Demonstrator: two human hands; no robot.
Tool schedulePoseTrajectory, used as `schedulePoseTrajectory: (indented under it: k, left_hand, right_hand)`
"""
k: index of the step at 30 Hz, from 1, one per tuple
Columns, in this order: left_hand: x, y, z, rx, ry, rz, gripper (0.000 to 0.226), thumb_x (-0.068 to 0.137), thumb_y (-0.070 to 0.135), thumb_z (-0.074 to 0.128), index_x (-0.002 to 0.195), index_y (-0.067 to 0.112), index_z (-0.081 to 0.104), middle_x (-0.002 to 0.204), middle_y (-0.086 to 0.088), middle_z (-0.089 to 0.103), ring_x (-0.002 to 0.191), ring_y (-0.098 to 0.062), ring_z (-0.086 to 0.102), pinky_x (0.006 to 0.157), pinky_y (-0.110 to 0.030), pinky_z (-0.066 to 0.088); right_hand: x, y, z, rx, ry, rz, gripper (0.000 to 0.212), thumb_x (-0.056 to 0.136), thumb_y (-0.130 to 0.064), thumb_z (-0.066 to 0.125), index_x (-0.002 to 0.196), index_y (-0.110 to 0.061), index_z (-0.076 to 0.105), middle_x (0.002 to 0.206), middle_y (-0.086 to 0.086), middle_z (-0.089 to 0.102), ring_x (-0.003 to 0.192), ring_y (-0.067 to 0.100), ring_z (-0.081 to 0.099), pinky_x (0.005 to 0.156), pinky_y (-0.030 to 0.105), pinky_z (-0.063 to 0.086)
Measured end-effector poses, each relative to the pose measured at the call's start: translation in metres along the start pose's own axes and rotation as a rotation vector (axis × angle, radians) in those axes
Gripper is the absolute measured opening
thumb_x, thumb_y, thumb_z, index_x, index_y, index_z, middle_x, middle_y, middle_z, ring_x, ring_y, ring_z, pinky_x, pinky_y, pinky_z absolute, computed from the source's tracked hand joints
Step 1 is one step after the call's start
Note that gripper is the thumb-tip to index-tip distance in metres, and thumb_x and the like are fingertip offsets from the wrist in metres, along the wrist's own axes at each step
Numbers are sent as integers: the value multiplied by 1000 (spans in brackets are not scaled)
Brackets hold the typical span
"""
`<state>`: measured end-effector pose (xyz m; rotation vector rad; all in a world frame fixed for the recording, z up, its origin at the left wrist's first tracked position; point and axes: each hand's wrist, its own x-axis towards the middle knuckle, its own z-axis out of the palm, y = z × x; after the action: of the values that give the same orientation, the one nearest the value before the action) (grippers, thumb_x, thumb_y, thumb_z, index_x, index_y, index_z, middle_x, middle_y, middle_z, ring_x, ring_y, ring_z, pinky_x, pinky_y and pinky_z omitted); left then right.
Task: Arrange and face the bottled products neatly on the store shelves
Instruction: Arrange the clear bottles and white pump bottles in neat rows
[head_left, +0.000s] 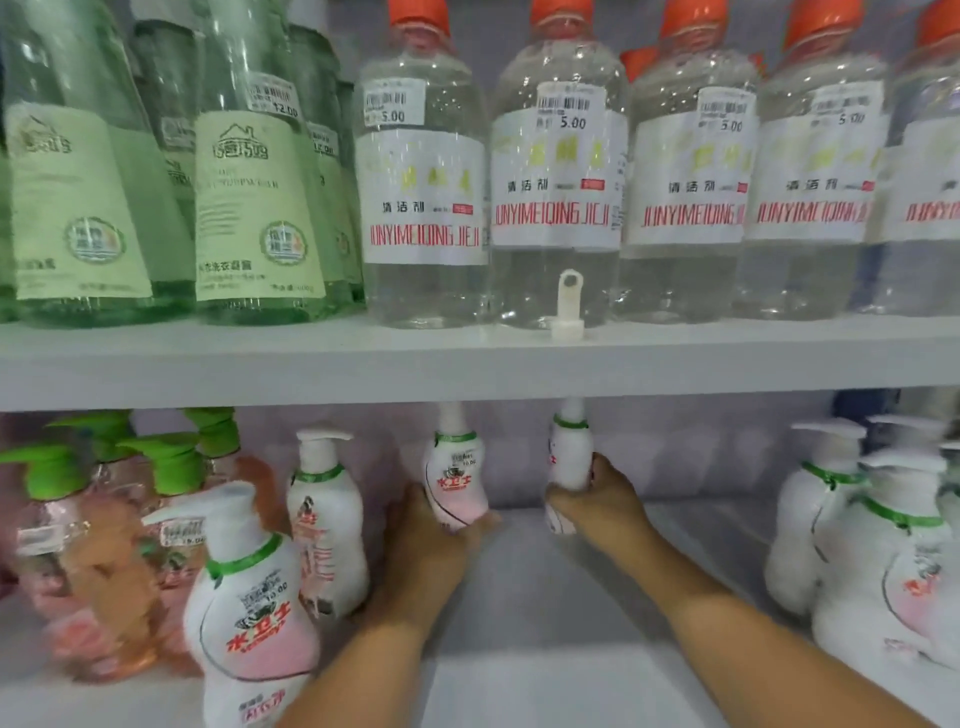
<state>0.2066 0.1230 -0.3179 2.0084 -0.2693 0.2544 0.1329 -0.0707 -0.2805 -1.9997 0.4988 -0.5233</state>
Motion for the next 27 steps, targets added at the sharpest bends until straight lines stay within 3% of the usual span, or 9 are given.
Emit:
schedulePoseTrajectory:
  k: [5, 7, 10, 14, 17, 20, 22, 25, 27]
  left_hand:
    - [-12, -7, 13, 12, -161, 0, 84, 41, 84, 77, 98, 25, 61, 90, 6, 72, 78, -9, 71, 67, -32, 59]
    - [-20, -4, 16, 30, -252, 46, 86, 43, 90, 73, 103, 30, 59, 94, 11, 73, 81, -10, 72, 68, -36, 60]
    - [-41, 15, 11, 71, -396, 138, 61, 66, 67, 76, 116, 42, 51, 106, 26, 67, 94, 5, 65, 79, -24, 52]
    - [-59, 35, 8, -65, -566, 198, 53, 80, 32, 82, 124, 41, 54, 106, 30, 71, 95, 11, 67, 77, -9, 50]
    - [-69, 46, 16, -105, -628, 170, 59, 78, 29, 85, 127, 41, 55, 108, 24, 73, 97, 3, 70, 87, -21, 57]
    - [-77, 63, 31, -81, -705, 175, 59, 74, 33, 86, 125, 43, 57, 111, 21, 73, 100, 0, 70, 93, -31, 57]
    - [-86, 76, 42, -93, -741, 189, 57, 74, 35, 84, 123, 45, 57, 112, 23, 73, 101, 2, 69, 93, -29, 55]
    - [-100, 87, 50, -58, -716, 245, 43, 85, 34, 73, 122, 48, 55, 103, 26, 72, 89, 9, 66, 78, -14, 50]
    - [-105, 84, 51, -57, -678, 264, 41, 90, 31, 67, 125, 48, 54, 98, 27, 70, 82, 7, 64, 70, -10, 45]
  right_hand:
    - [-67, -3, -48, -40, -61, -26, 26, 81, -13, 66, 98, -29, 54, 88, -5, 70, 77, 8, 66, 66, 27, 55]
    - [-91, 7, -70, -2, -98, -2, 32, 84, -16, 68, 110, -31, 59, 95, -3, 74, 81, 14, 69, 72, 32, 56]
    - [-122, 24, -95, 73, -103, 7, 58, 70, -47, 82, 122, -42, 55, 107, -20, 74, 99, 3, 71, 89, 32, 56]
    - [-151, 33, -115, 180, -65, -74, 46, 78, -19, 86, 117, -31, 63, 107, -10, 76, 100, 8, 72, 90, 32, 57]
    - [-165, 42, -126, 179, -40, -193, 58, 83, -11, 80, 126, -42, 57, 117, -16, 72, 110, 2, 67, 93, 24, 52]
    - [-174, 58, -122, 121, 135, -272, 67, 86, -16, 76, 138, -48, 48, 127, -22, 65, 118, -2, 62, 96, 17, 50]
    - [-177, 67, -113, 10, 322, -326, 74, 81, -34, 75, 147, -42, 43, 131, -22, 57, 120, 3, 59, 96, 26, 51]
    - [-177, 73, -97, -66, 469, -343, 95, 59, -60, 74, 145, -31, 46, 124, -18, 50, 115, 9, 57, 89, 30, 50]
    - [-173, 71, -91, -67, 550, -374, 95, 50, -64, 77, 134, -31, 48, 117, -21, 50, 107, 13, 57, 82, 34, 53]
